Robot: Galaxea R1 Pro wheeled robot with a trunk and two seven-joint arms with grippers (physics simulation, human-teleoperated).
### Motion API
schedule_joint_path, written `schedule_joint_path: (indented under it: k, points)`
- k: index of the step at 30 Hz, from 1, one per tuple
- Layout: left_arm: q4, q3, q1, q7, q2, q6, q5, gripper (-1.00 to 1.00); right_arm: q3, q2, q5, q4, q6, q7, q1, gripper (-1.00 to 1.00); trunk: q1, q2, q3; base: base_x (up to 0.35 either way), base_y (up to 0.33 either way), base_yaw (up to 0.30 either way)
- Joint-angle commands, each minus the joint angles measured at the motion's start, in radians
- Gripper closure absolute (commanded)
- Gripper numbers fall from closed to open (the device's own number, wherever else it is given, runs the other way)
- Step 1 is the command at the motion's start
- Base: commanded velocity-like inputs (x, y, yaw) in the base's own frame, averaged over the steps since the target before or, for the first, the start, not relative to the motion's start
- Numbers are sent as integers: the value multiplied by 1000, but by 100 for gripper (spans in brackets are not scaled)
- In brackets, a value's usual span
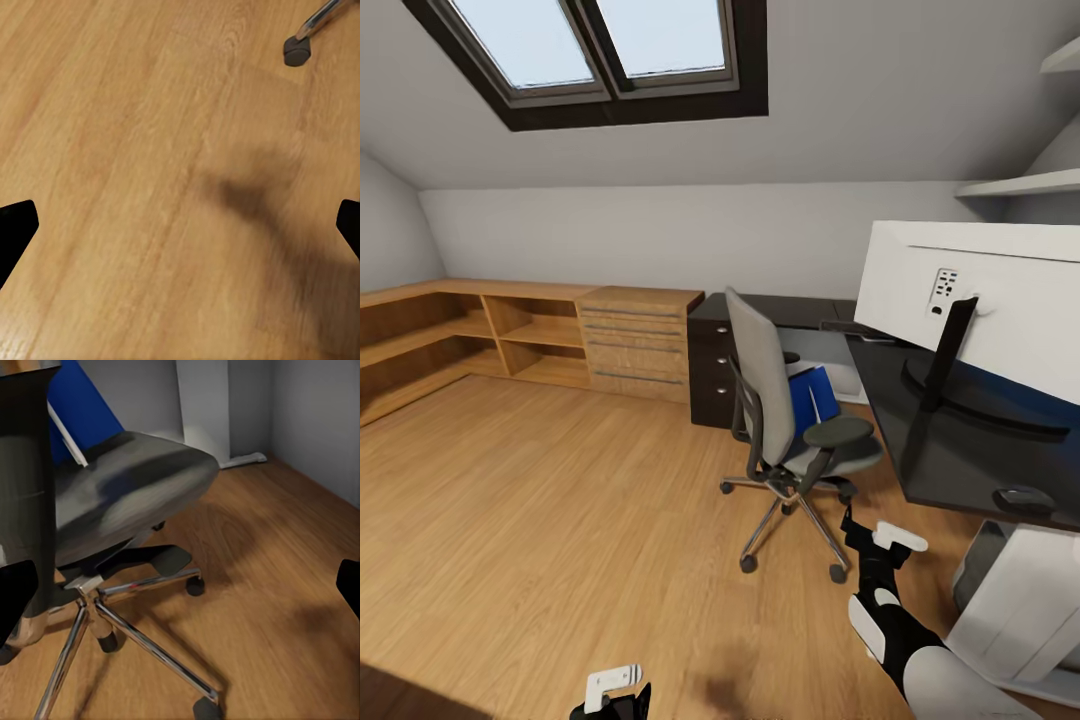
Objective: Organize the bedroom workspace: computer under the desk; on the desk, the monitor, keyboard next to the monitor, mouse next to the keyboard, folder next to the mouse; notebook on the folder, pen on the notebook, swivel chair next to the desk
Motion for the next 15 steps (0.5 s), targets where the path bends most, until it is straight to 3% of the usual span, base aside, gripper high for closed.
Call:
schedule_joint_path:
  k: [1,15]
  points:
    - [-2,1,0,-1,-1,5,10,-100,0,0,-4,0,-4,1,-1,-100,4,-8,-4,1,0,0]
    - [-2,1,0,-1,-1,5,10,-100,0,-1,-4,-1,-4,1,0,-100,57,-106,-48,0,0,0]
